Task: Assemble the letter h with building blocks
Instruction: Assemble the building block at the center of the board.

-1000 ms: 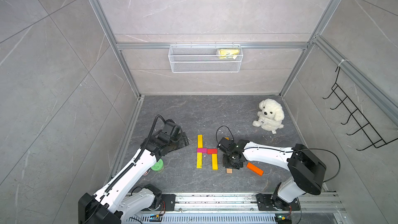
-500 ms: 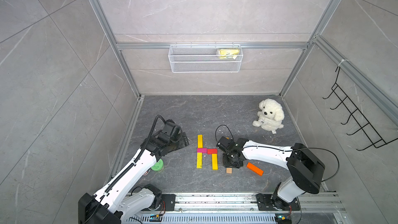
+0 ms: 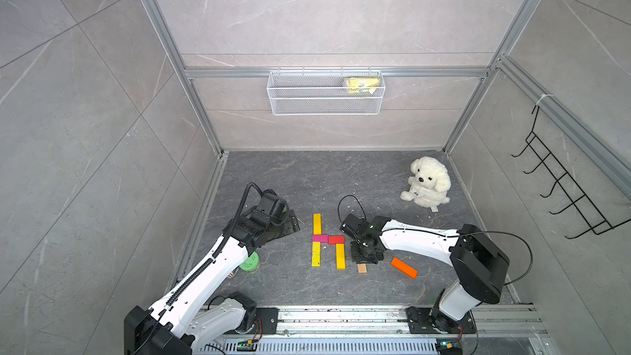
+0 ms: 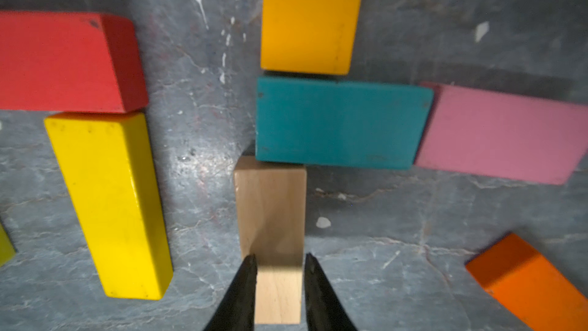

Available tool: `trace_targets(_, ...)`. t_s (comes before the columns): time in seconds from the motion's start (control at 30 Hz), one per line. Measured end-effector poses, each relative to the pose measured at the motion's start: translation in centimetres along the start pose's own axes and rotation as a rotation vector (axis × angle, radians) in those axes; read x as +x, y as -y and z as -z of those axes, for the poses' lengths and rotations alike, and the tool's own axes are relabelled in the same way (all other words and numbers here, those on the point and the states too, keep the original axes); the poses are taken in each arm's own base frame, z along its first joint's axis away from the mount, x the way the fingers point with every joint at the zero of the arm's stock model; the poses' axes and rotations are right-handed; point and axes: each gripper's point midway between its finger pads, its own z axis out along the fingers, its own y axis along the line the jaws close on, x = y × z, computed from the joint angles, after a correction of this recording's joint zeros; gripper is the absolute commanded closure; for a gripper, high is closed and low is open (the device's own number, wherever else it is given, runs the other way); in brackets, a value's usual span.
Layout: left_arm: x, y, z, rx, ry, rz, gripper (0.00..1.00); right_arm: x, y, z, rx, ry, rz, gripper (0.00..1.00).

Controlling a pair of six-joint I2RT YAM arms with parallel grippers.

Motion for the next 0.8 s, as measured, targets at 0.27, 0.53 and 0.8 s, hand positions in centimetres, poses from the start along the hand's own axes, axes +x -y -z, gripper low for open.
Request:
trace_targets(0.27, 0.01, 0.00, 0.00, 0.000, -0.001, 0.000, 0.19, -0.02, 0.09, -0.08, 0.007, -0.002, 0.005, 0.45)
trace_targets(0.53, 0.01, -0.01, 0.00, 0.000, 0.000, 0.000, 0.19, 0.02, 0.07, -0.09, 0.004, -0.005, 0.005, 0.43)
trace_targets(0.8, -0.01, -0.03, 0.00, -0.001, 0.000, 0.001, 0.19, -0.11, -0.22, 0.40, -0.016, 0.006, 0.001, 0.42)
